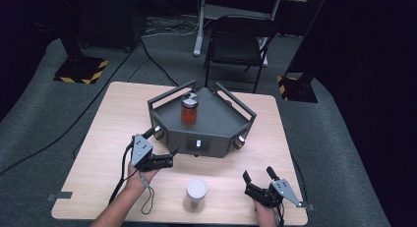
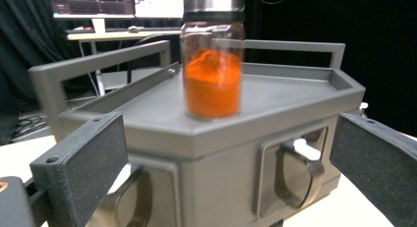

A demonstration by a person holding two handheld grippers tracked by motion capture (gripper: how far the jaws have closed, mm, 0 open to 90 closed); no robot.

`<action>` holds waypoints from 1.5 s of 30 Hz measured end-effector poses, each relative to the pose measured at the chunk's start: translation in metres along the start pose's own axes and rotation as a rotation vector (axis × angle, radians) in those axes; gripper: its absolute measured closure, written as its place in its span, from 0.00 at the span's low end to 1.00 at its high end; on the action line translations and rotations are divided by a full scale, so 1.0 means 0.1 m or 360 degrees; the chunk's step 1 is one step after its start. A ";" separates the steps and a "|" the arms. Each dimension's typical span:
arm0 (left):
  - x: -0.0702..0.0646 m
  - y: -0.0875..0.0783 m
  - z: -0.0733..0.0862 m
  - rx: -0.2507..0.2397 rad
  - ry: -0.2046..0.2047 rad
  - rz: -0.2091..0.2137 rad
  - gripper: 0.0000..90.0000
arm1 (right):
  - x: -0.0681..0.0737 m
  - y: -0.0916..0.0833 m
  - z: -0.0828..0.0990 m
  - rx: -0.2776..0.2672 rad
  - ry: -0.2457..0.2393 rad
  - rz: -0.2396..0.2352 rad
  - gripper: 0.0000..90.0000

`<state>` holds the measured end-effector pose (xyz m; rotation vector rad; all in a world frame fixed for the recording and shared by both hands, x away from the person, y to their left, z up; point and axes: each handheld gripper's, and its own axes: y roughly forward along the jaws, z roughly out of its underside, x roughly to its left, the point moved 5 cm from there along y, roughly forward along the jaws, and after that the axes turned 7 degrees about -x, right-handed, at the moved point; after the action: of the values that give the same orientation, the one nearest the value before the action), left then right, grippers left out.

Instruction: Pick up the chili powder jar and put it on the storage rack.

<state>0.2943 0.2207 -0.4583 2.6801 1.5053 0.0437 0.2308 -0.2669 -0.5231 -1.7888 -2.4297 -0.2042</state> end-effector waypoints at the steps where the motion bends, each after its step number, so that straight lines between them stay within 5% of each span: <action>1: 0.01 -0.04 0.04 -0.0016 -0.0011 0.0001 0.01 | 0.00 0.00 0.00 -0.0001 -0.0002 -0.0001 0.00; 10: 0.06 -0.34 0.36 0.0012 -0.0021 -0.0052 0.01 | 0.00 0.00 0.00 -0.0002 -0.0001 -0.0003 0.00; 21: 0.12 -0.45 0.54 0.0069 -0.0015 -0.0090 0.01 | 0.01 0.00 0.00 0.0000 -0.0017 -0.0006 0.00; 45: 0.15 -0.49 0.56 0.0051 -0.0083 -0.0135 0.01 | 0.02 0.00 0.00 -0.0001 -0.0029 0.0000 0.00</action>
<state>0.2634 0.2567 -0.5180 2.6162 1.6157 -0.0551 0.2303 -0.2649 -0.5231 -1.7989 -2.4424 -0.1899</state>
